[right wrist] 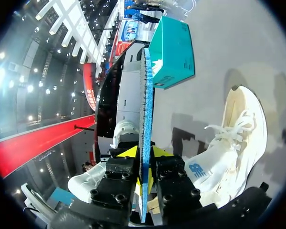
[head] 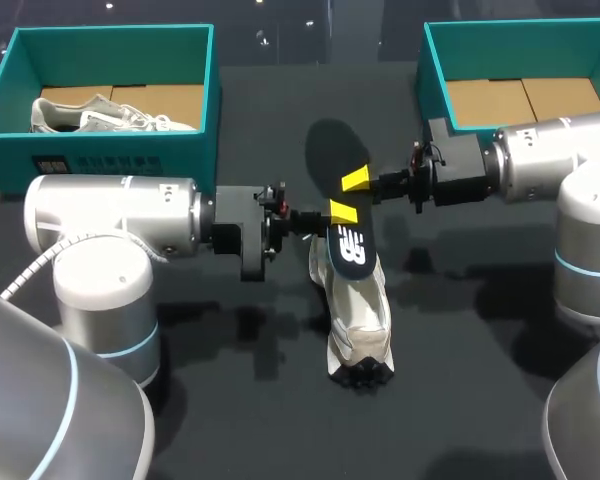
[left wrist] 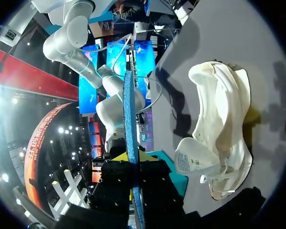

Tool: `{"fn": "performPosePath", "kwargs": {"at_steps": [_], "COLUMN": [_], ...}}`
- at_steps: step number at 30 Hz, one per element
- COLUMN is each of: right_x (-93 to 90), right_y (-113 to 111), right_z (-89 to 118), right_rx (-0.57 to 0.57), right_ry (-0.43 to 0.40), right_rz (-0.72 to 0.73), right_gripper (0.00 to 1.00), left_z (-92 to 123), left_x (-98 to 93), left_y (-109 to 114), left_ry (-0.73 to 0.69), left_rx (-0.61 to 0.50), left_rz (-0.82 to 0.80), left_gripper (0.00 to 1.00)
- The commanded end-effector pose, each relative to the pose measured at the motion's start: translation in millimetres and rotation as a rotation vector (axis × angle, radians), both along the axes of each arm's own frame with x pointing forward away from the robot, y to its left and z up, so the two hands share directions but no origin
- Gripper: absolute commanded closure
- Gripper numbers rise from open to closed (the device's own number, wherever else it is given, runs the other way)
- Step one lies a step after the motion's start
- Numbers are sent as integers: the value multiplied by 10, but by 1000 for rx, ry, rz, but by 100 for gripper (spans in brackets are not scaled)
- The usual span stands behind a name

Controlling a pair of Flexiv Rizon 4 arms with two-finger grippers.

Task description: Take the shoe out of the shoebox, open the shoe tongue, remove and reinsert the insole, then place the shoe into the shoebox

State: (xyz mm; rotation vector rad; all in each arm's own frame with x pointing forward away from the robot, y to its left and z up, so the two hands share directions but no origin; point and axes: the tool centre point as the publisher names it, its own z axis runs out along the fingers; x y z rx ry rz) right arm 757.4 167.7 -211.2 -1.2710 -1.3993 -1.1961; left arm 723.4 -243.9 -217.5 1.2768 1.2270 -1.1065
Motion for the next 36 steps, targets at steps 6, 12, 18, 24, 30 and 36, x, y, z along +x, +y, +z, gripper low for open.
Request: {"fn": "performPosePath", "kwargs": {"at_steps": [6,12,18,24,30,36], "right_x": [-2,5,4,1,-39,-78], "right_y": [27,32,32,11,-50,-68], "right_z": [-2,-8,-21,-45,-115,-150], "right_rx": [2,6,12,17,27,21], "right_ry": [-9,-13,-15,-8,3,16], "right_rz": [7,13,12,14,12,7], "right_gripper": [89,100,100,100,100,100], "left_z": [-44,-51,-57,47,224,412], "left_x": [-21,-27,-42,-84,-40,191], "left_y": [-56,-59,-53,52,396,823], "left_ry": [0,0,3,24,74,29], "left_rx": [9,13,13,-4,8,123], "left_rz": [0,0,1,3,16,15], "left_gripper": [100,100,100,0,0,0]}}
